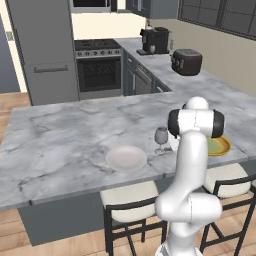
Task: Retrieve the wine glasses from the counter and place one next to each plate.
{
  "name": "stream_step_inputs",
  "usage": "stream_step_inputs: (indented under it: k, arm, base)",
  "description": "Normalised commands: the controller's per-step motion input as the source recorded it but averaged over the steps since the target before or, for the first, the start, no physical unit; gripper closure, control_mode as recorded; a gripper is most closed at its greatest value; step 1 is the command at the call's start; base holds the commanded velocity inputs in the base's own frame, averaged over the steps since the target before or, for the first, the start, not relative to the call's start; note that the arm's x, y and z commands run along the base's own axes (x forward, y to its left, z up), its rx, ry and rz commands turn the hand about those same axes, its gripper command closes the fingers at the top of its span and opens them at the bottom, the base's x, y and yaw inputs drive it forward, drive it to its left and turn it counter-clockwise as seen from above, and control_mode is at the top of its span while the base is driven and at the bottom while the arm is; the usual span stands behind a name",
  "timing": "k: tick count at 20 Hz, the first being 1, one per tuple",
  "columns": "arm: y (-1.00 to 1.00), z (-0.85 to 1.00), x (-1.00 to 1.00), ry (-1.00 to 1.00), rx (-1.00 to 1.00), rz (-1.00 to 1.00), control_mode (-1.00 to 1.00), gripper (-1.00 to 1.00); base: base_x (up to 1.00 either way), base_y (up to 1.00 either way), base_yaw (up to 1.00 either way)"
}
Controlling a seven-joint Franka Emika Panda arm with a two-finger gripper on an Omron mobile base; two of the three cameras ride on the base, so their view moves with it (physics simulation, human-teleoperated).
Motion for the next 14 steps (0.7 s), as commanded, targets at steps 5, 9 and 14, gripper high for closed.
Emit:
stream_step_inputs:
  k: [5,9,14]
  arm:
    - [-0.18,0.42,-0.13,-0.23,0.03,-0.09,-1.0,-1.0]
    - [-0.02,0.98,-0.49,-0.17,0.04,-0.02,-1.0,-1.0]
    - [0.0,1.0,-0.49,-0.1,0.0,0.0,-1.0,-1.0]
  base:
    - [0.0,0.0,0.0]
    - [0.0,0.0,0.0]
    - [0.0,0.0,0.0]
